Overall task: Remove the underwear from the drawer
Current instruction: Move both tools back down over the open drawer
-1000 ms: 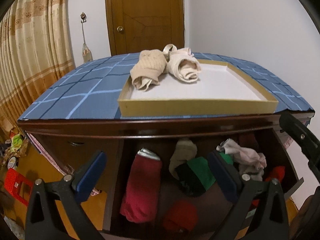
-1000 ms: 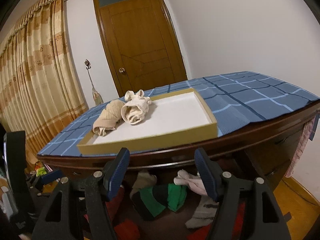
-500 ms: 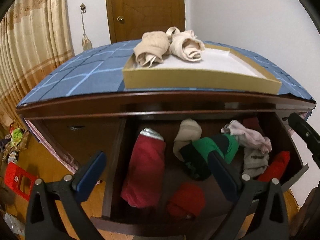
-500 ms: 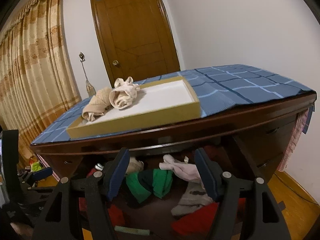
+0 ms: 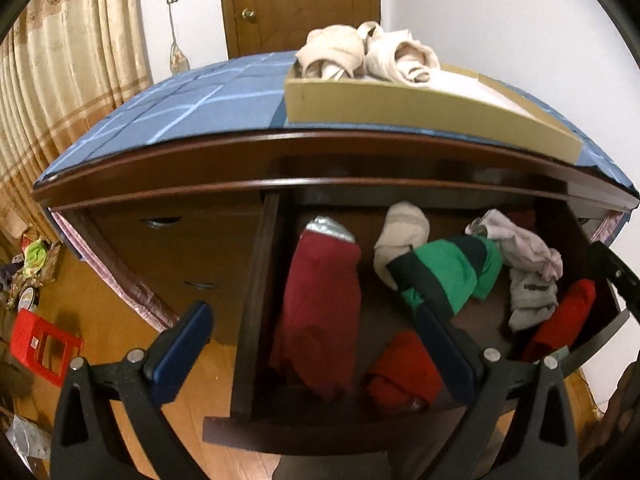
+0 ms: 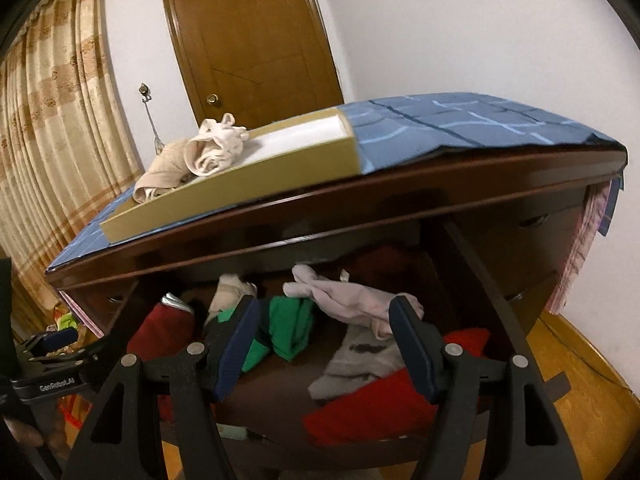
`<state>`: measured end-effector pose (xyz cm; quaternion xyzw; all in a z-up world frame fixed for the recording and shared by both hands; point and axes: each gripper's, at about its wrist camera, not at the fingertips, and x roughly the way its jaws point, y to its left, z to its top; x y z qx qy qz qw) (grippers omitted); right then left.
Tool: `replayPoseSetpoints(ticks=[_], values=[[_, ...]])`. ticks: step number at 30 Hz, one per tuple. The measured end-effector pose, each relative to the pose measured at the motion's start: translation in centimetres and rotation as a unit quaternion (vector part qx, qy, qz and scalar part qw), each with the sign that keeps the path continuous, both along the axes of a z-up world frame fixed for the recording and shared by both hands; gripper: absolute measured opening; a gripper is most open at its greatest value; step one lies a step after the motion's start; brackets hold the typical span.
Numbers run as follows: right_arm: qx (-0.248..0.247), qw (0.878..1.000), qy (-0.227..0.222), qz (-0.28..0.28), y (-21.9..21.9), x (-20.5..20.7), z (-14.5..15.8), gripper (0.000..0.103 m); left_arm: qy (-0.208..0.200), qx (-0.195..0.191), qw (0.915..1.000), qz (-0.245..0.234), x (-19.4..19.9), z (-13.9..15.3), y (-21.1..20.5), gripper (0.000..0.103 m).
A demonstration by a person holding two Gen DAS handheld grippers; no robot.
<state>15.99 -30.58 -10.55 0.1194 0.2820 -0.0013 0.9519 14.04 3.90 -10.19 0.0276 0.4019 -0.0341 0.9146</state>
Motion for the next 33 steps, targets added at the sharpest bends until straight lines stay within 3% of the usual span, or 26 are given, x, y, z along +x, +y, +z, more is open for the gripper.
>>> replayPoseSetpoints(ticks=[18, 21, 26, 29, 33], values=[[0.03, 0.999, 0.04, -0.016, -2.2, -0.4, -2.6, 0.07, 0.028, 0.002, 0.9995, -0.017, 2.2, -1.2, -1.4, 0.102], [0.025, 0.999, 0.037, -0.011, -2.0, -0.3, -2.7, 0.07, 0.04, -0.007, 0.9988, -0.027, 3.1, -1.5, -1.8, 0.094], [0.025, 0.999, 0.041, -0.007, -2.0, 0.1, -2.9, 0.07, 0.069, -0.011, 0.9972, -0.028, 4.8, -2.5, -2.3, 0.091], [0.026, 0.999, 0.039, -0.005, -2.0, 0.2, -2.9, 0.07, 0.082, 0.006, 0.9959, -0.037, 5.6, -3.1, -3.1, 0.089], [0.023, 0.999, 0.041, -0.004, -1.9, 0.6, -3.0, 0.07, 0.109, 0.028, 0.9928, -0.04, 6.7, -3.8, -3.8, 0.077]])
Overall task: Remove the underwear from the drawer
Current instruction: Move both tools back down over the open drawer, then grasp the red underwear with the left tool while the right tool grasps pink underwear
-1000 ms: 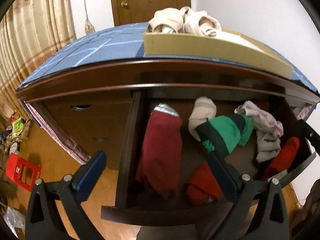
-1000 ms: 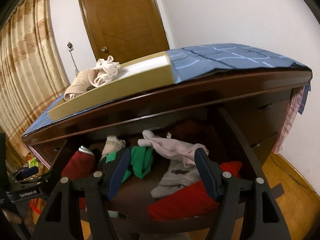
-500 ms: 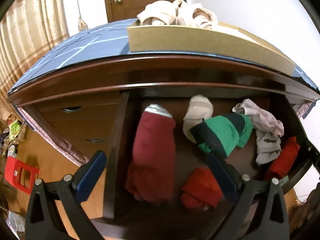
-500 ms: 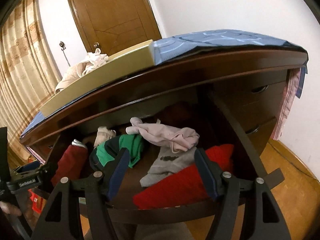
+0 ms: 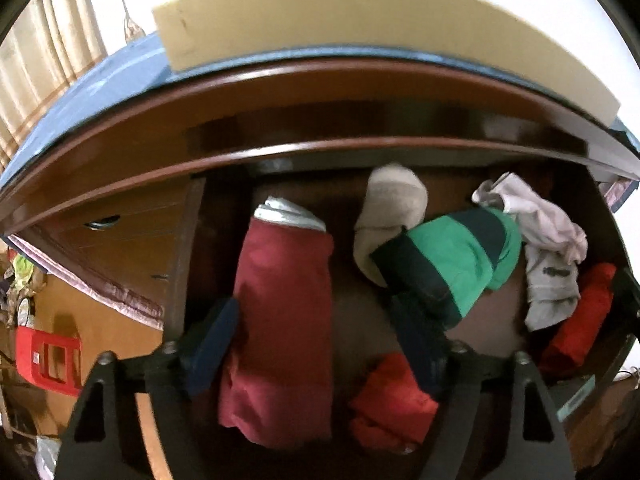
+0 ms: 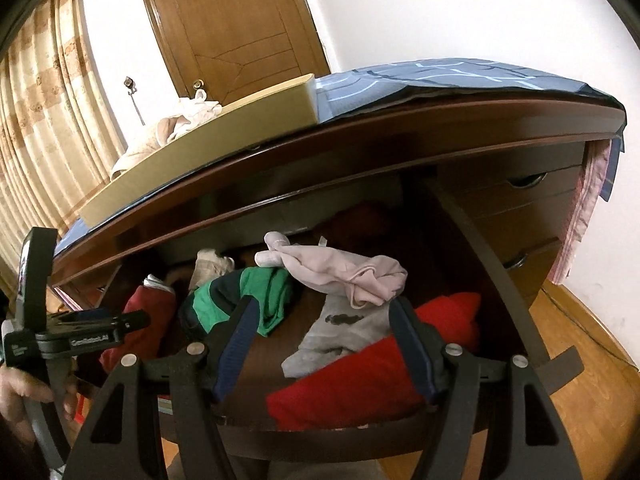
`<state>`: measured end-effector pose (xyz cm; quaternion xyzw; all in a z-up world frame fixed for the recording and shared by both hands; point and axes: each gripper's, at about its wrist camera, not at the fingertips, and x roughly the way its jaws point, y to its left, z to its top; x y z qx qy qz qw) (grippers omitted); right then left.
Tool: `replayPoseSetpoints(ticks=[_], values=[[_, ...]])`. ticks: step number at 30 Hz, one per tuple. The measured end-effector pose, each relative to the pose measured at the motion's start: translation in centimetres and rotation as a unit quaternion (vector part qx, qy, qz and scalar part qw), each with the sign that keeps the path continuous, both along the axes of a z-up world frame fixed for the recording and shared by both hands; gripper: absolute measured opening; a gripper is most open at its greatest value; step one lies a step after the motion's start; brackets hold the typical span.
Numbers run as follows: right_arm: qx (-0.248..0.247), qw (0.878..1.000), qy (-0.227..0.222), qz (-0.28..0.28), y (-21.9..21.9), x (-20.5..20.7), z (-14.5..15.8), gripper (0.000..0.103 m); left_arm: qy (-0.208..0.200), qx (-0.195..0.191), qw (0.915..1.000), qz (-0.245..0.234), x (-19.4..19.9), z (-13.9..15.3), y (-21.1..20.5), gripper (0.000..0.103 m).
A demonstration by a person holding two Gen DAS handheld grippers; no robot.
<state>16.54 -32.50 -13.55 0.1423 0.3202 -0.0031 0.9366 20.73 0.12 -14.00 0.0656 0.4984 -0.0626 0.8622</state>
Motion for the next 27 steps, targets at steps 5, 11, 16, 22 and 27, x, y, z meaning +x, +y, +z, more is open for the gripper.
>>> replayPoseSetpoints(ticks=[5, 11, 16, 22, 27], values=[[-0.002, 1.0, 0.003, 0.007, 0.2, 0.3, -0.1, 0.07, 0.059, 0.021, 0.998, 0.011, 1.6, -1.0, -0.5, 0.075], [0.006, 1.0, 0.005, 0.011, 0.0, 0.6, -0.2, 0.07, 0.096, 0.076, 0.9925, 0.001, 2.5, -2.0, -2.2, 0.075], [-0.001, 1.0, 0.007, 0.016, -0.7, 0.8, -0.1, 0.07, 0.13, 0.108, 0.9854, -0.022, 3.1, -3.0, -3.5, 0.08], [-0.011, 0.999, 0.017, 0.04, -2.3, 2.1, 0.7, 0.07, 0.142, 0.106, 0.9837, -0.031, 3.4, -3.3, -4.2, 0.084], [-0.059, 0.986, 0.062, 0.145, -1.5, 5.5, 1.8, 0.07, 0.134, 0.102, 0.9856, -0.017, 3.4, -2.9, -3.5, 0.084]])
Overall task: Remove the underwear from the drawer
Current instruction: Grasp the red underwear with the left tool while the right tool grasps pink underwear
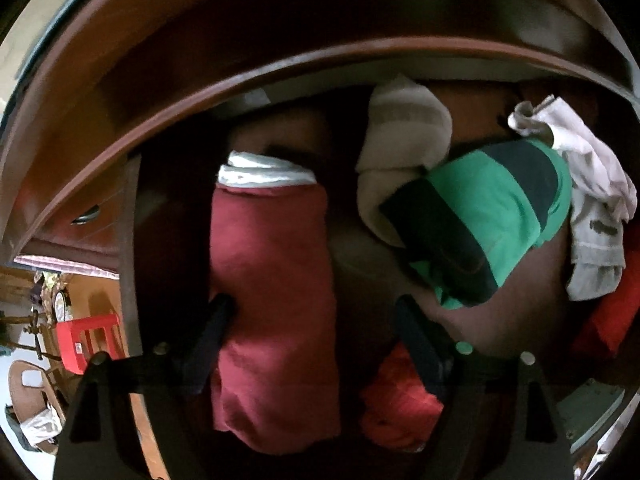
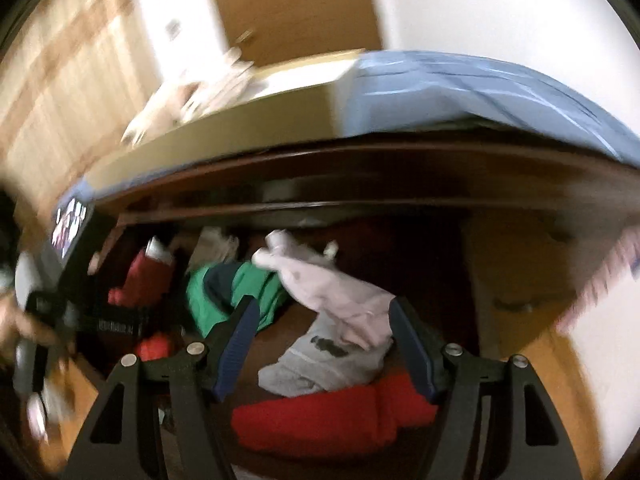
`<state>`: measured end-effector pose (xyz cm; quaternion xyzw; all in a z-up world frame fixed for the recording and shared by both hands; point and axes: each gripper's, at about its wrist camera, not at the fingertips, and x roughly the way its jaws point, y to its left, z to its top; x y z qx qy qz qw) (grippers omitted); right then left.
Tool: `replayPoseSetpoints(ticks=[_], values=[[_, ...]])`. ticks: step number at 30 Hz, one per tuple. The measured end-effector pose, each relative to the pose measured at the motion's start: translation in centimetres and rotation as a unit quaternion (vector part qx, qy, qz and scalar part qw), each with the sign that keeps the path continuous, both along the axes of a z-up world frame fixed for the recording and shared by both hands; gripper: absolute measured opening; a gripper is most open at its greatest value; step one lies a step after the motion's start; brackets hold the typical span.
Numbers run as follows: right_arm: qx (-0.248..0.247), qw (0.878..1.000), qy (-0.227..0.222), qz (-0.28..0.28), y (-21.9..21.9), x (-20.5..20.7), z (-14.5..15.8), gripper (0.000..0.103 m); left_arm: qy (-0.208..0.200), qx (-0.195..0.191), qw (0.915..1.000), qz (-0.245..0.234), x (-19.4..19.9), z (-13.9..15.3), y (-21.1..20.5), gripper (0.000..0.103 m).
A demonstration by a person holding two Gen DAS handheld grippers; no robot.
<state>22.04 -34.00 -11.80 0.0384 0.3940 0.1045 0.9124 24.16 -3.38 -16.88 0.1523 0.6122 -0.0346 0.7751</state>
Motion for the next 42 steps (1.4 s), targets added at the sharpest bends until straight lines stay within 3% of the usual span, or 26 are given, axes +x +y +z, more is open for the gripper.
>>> replayPoseSetpoints(ticks=[3, 8, 13, 17, 19, 22, 24, 25, 27, 31, 35, 40, 42], values=[[-0.063, 0.995, 0.033, 0.067, 2.0, 2.0, -0.5, 0.069, -0.001, 0.001, 1.0, -0.001, 0.0, 0.1, -0.2, 0.084], [-0.168, 0.972, 0.092, 0.136, 5.6, 4.6, -2.9, 0.069, -0.007, -0.005, 1.0, -0.002, -0.6, 0.2, -0.1, 0.084], [-0.2, 0.96, 0.138, 0.142, 6.1, 6.8, -4.2, 0.069, -0.008, -0.005, 0.9999, -0.005, -0.7, 0.4, 0.6, 0.084], [-0.254, 0.94, 0.173, 0.15, 6.5, 8.3, -5.9, 0.067, -0.009, -0.018, 0.9998, -0.009, -0.8, 1.0, 0.3, 0.084], [-0.277, 0.928, 0.189, 0.162, 6.8, 8.7, -6.8, 0.039, -0.016, -0.033, 0.9993, -0.009, -1.0, 1.4, 0.3, 0.081], [-0.305, 0.92, 0.182, 0.167, 6.7, 8.7, -7.4, 0.022, -0.031, -0.075, 0.9966, -0.012, -1.2, 2.4, 1.3, 0.06], [-0.272, 0.933, 0.177, 0.158, 5.7, 8.5, -6.9, 0.018, -0.039, -0.104, 0.9939, 0.001, -1.2, 3.2, 2.7, 0.043], [-0.249, 0.94, 0.175, 0.152, 5.2, 8.3, -6.5, 0.018, -0.038, -0.125, 0.9913, 0.012, -1.0, 3.7, 3.6, 0.041], [-0.177, 0.959, 0.172, 0.139, 3.7, 7.8, -5.3, 0.017, -0.041, -0.142, 0.9888, 0.022, -0.9, 4.2, 4.1, 0.041], [-0.057, 0.98, 0.144, 0.121, 1.2, 5.9, -3.3, 0.017, -0.055, -0.14, 0.9886, 0.003, -1.0, 5.3, 3.2, 0.041], [0.067, 0.982, 0.13, 0.118, 0.1, 3.6, -2.4, 0.017, -0.033, -0.112, 0.9931, 0.01, -0.9, 4.3, 2.0, 0.046], [0.094, 0.982, 0.119, 0.114, 0.4, 2.4, -3.0, 0.017, -0.016, -0.048, 0.9987, -0.002, -1.2, 2.5, 0.4, 0.054], [0.134, 0.976, 0.132, 0.114, 0.3, 2.0, -2.8, 0.017, -0.004, -0.034, 0.9993, -0.013, -1.2, 2.2, -0.5, 0.066]])
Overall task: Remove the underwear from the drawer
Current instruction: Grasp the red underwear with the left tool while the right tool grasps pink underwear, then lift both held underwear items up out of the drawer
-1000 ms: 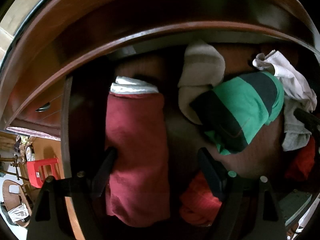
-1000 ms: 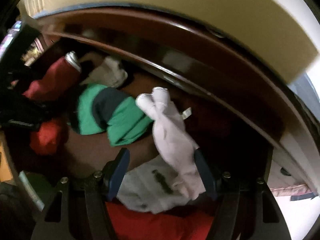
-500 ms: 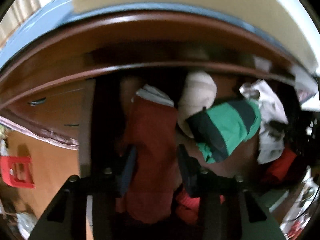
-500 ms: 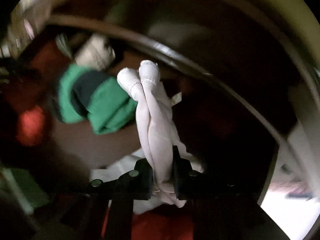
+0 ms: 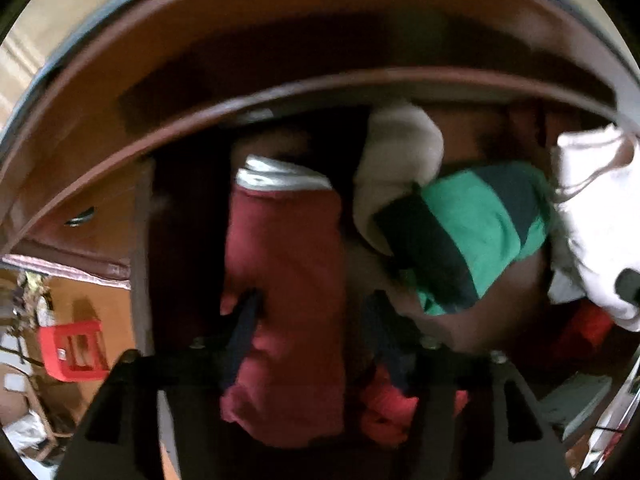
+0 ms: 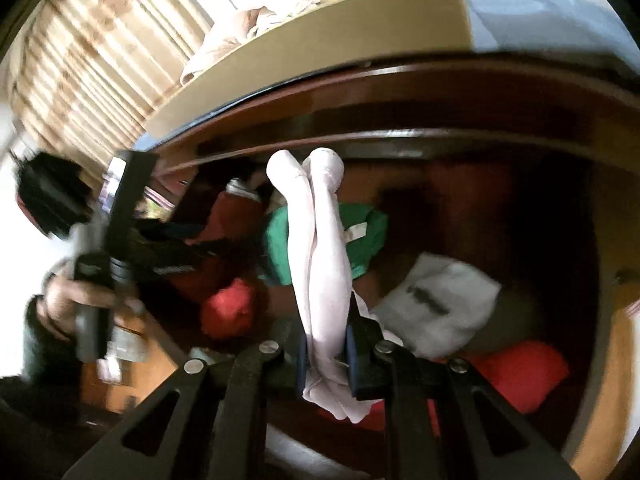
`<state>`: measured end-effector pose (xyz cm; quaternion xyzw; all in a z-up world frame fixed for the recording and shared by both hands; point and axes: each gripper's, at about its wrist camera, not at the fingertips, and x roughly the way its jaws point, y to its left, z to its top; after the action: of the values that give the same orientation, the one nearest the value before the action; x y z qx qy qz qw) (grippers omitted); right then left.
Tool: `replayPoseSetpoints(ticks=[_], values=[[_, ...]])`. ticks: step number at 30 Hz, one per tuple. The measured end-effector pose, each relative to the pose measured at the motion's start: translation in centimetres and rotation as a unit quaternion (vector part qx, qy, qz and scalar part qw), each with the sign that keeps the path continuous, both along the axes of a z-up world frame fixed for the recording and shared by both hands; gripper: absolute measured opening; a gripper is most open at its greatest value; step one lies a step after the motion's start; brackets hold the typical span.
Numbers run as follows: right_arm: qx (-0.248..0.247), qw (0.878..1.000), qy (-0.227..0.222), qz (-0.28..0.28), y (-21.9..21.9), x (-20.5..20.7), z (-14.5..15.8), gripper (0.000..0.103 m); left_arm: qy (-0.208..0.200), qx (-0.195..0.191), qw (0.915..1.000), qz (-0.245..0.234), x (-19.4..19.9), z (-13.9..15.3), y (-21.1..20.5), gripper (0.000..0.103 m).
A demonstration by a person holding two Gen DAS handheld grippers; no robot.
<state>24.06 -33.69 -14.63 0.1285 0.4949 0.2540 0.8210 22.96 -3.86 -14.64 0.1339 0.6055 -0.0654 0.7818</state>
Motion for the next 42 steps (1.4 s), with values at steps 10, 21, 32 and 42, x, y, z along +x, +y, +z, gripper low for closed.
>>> replayPoseSetpoints(ticks=[10, 21, 32, 42], values=[[0.096, 0.994, 0.036, -0.044, -0.9, -0.4, -1.8, 0.017, -0.036, -0.003, 0.9992, 0.02, 0.3, 1.3, 1.0, 0.022], [0.208, 0.973, 0.039, -0.094, -2.7, -1.9, -2.4, 0.017, -0.053, -0.118, 0.9916, 0.005, -2.0, 3.1, 2.1, 0.01], [0.236, 0.965, 0.028, -0.107, -2.5, -2.4, -1.5, 0.017, -0.098, -0.178, 0.9788, -0.023, -3.7, 6.8, 3.4, 0.009], [0.238, 0.965, 0.011, -0.108, -3.0, -4.0, 0.0, 0.017, -0.117, -0.207, 0.9698, -0.056, -5.3, 8.6, 3.3, 0.009]])
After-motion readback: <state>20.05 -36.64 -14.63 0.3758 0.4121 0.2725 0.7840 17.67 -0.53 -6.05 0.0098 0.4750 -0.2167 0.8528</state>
